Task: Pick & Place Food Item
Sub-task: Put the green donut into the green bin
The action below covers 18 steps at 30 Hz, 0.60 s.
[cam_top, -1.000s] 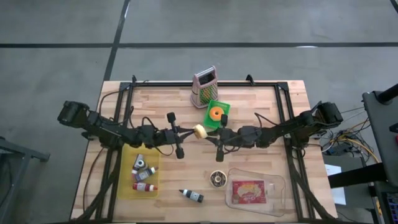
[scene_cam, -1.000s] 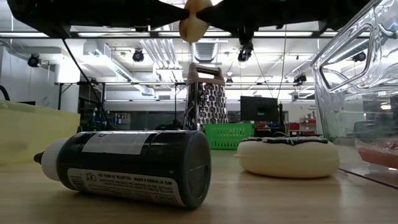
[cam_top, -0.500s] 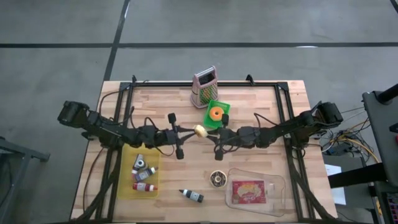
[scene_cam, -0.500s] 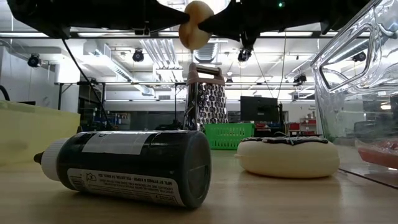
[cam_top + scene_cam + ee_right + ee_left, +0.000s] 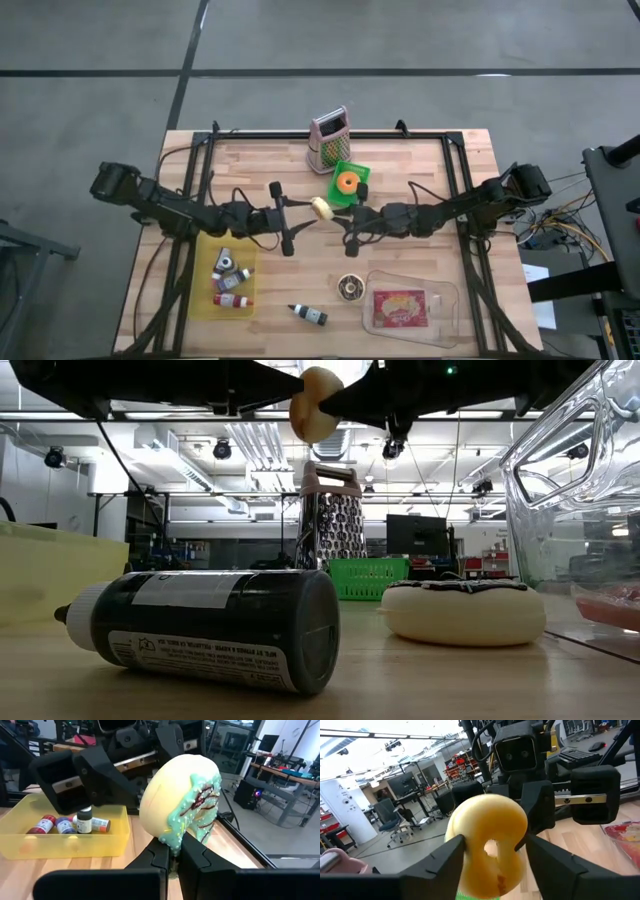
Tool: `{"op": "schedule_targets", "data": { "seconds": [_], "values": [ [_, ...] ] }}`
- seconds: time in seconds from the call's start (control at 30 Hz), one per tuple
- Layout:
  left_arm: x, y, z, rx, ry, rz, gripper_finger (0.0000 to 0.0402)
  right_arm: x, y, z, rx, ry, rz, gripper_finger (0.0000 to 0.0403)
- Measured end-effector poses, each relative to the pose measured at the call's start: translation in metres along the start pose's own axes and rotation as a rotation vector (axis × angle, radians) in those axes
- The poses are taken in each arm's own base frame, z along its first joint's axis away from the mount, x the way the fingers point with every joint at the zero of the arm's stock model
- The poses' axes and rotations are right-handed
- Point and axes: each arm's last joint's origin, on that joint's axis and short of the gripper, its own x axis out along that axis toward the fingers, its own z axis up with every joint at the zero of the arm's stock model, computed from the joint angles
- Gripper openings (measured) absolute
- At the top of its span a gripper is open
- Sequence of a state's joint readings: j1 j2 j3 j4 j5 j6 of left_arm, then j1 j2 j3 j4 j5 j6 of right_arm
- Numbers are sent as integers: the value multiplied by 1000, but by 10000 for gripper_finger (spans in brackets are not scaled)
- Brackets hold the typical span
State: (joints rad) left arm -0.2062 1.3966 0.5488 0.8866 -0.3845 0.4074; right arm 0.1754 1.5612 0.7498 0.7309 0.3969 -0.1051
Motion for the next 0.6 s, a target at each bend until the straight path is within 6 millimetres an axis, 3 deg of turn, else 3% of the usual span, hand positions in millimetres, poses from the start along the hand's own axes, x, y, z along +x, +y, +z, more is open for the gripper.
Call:
{"op": "schedule_targets", "data": {
  "seconds": [0.17,0.4,0.6],
  "values": [
    [-8,8,9,3,11,8,241,0,0,-2,-6,16,-5,9],
    [-26,22,23,-45,39,6,243,0,-1,-6,-26,62,-41,10],
    [-35,25,22,-98,96,-12,242,1,-7,-16,-66,199,-110,10]
  ]
}}
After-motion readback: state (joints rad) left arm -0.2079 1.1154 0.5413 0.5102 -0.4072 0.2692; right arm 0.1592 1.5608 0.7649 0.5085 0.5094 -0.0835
